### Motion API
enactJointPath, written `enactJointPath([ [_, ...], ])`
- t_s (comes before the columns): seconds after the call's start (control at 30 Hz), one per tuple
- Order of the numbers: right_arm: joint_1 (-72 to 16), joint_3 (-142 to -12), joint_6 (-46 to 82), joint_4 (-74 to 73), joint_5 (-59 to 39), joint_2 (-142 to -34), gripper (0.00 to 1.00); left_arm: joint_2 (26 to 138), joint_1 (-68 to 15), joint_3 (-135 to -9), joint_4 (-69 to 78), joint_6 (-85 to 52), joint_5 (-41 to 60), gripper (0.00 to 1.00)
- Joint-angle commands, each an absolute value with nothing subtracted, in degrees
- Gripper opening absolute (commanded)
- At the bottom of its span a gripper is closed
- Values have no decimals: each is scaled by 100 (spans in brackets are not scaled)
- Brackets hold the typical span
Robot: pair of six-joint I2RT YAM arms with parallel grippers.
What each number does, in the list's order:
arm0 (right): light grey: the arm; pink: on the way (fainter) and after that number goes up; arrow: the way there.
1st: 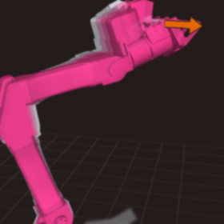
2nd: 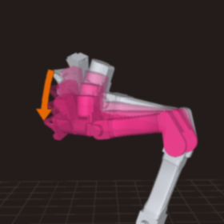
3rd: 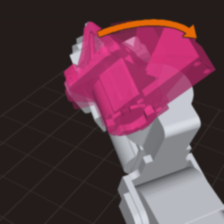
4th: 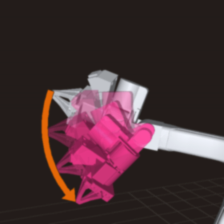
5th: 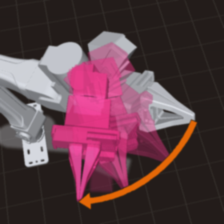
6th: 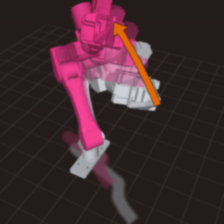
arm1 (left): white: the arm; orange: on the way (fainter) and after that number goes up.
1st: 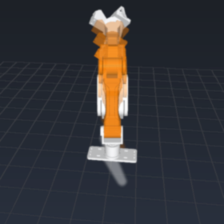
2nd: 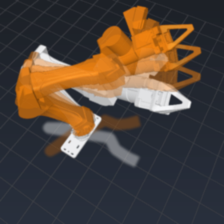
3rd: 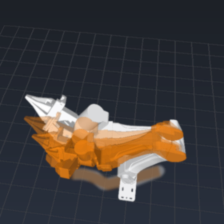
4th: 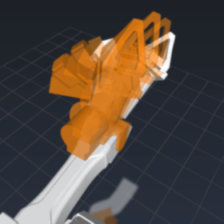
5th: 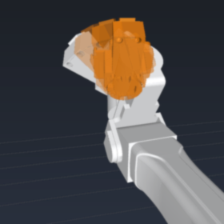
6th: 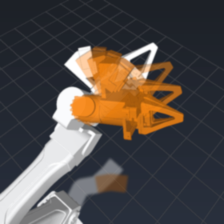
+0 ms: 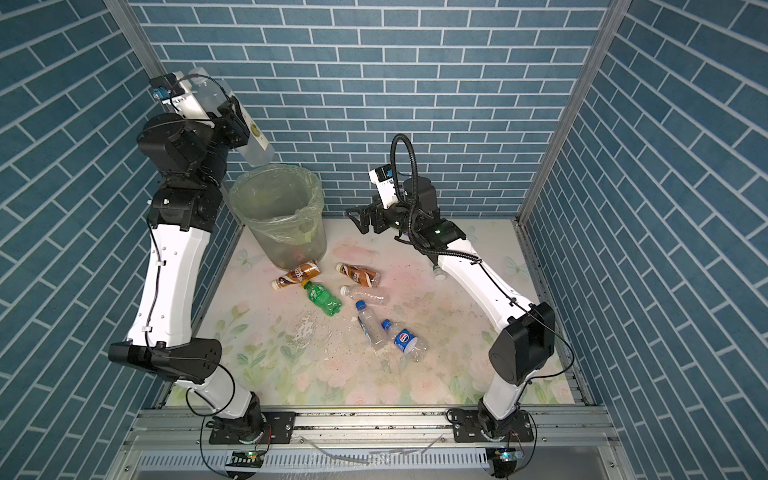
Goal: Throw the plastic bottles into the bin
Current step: 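Carry the matcha bottle over the bin with the left gripper while the right gripper opens, then open the left gripper to drop the matcha bottle into the bin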
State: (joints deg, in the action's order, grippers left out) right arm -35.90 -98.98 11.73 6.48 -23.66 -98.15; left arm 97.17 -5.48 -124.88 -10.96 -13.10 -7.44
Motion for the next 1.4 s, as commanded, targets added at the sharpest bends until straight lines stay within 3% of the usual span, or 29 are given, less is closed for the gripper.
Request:
enactJointPath([
  [0.0,-3599,-9825,1124,602,-2479,-9797,99,10418,-335,-12107,-1389,-1666,-770,70],
  [0.13,-3603,-9706,1090,623,-2436,-9707,99,10617,-287,-12414,-1958,-1977,-305,99],
  [0.57,-3604,-9612,1221,523,-2531,-9769,99,9524,-662,-11208,-1562,-2237,-269,99],
  [0.77,-3600,-9425,1179,593,-2457,-9691,99,9320,-936,-10621,-1503,-2791,280,99],
  [1.13,-3562,-8628,1230,541,-2369,-9791,99,8664,-1942,-8887,-902,-3816,880,99],
  [1.37,-3520,-8076,1388,319,-2372,-10097,99,8140,-2074,-7768,-710,-4280,1039,99],
])
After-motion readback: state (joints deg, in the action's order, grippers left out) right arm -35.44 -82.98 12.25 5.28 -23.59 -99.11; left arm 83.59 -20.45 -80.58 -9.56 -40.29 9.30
